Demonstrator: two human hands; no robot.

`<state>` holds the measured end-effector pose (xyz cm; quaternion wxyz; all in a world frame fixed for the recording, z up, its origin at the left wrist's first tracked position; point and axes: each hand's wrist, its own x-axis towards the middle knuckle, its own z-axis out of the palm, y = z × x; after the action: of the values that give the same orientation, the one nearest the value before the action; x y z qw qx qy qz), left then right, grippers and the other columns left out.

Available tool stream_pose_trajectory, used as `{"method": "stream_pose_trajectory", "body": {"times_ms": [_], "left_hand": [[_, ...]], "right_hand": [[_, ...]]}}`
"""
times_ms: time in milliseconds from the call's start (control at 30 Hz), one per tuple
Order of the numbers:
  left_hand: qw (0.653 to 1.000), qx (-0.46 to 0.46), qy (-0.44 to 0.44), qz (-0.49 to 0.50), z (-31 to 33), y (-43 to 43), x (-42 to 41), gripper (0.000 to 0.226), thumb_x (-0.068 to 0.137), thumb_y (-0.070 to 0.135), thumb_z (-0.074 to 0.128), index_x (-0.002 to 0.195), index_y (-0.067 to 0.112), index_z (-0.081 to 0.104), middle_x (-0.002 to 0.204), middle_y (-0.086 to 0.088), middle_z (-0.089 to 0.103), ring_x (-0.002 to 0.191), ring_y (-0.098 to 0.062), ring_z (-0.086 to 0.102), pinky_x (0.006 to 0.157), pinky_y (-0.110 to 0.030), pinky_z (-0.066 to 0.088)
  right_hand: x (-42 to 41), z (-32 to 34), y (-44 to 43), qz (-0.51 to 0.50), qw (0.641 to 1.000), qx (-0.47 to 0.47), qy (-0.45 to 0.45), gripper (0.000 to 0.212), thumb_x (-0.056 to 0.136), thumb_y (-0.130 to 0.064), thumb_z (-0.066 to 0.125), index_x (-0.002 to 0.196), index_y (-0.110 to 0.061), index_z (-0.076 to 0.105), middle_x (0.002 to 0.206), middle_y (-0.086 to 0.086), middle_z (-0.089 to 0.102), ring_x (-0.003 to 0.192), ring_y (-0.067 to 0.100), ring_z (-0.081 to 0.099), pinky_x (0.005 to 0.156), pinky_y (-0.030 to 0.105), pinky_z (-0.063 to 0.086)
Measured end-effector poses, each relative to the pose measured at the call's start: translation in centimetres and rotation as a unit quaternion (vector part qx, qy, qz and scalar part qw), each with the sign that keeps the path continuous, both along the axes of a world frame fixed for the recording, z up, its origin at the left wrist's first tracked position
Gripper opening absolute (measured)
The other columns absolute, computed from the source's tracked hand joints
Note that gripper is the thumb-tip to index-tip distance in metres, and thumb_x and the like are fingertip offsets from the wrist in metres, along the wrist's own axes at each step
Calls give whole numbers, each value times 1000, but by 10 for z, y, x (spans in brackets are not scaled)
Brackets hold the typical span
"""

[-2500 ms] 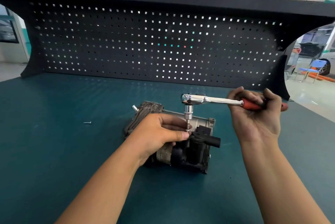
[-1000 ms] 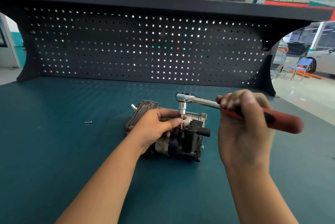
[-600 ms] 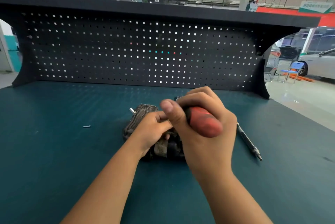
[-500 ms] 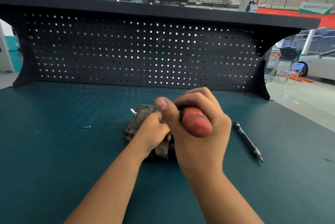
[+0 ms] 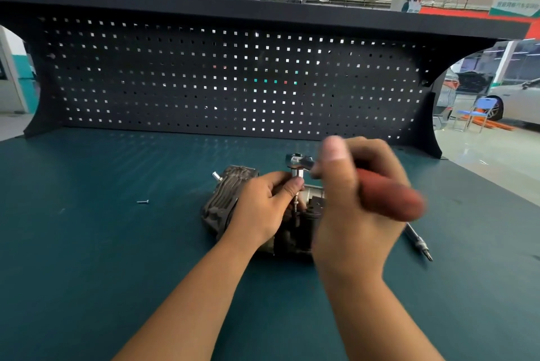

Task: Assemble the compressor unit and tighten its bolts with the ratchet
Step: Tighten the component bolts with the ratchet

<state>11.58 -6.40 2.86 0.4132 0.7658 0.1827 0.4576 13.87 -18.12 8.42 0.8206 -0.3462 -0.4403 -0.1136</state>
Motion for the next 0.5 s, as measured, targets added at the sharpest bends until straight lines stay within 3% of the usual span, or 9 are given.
{"method": "stream_pose_trajectory", "body": {"times_ms": [100, 200, 267, 400, 500], "left_hand": [[999, -29, -19, -18, -2, -1, -1, 15, 92, 24, 56, 81, 22, 67, 62, 13, 66, 45, 7, 51, 47, -4, 33], [997, -74, -21, -29, -2, 2, -3, 15, 92, 27, 56, 80, 28, 65, 63, 14, 68, 43, 6, 50, 44, -4, 34], [997, -68, -8, -28, -1, 1, -4, 17, 92, 28, 54, 78, 28, 64, 62, 16, 67, 42, 6, 50, 44, -4, 33], [998, -54, 2, -38, 2, 0, -4, 21, 94, 27, 52, 76, 27, 64, 66, 10, 70, 42, 7, 50, 43, -4, 32], [997, -65, 2, -40, 1, 2, -4, 21, 94, 29, 52, 77, 26, 64, 69, 2, 71, 40, 6, 48, 42, -5, 33]], "right_hand": [[31, 2, -1, 152, 979, 72, 116, 14, 72, -29, 59, 61, -21, 56, 52, -5, 52, 52, 16, 50, 58, 27, 43], [73, 3, 3, 318, 924, 78, 199, 15, 71, -18, 61, 58, -15, 54, 51, -1, 46, 50, 17, 45, 58, 24, 44], [99, 2, 12, 388, 877, 72, 274, 17, 58, -23, 66, 54, -15, 51, 50, -2, 41, 47, 15, 42, 56, 23, 44], [127, -11, 40, 464, 759, 93, 446, 19, 63, -20, 51, 50, -15, 38, 45, -7, 32, 38, 9, 32, 47, 19, 30], [128, -17, 45, 440, 762, 109, 463, 20, 62, -17, 50, 48, -16, 35, 43, -6, 30, 36, 10, 30, 45, 18, 28]]}}
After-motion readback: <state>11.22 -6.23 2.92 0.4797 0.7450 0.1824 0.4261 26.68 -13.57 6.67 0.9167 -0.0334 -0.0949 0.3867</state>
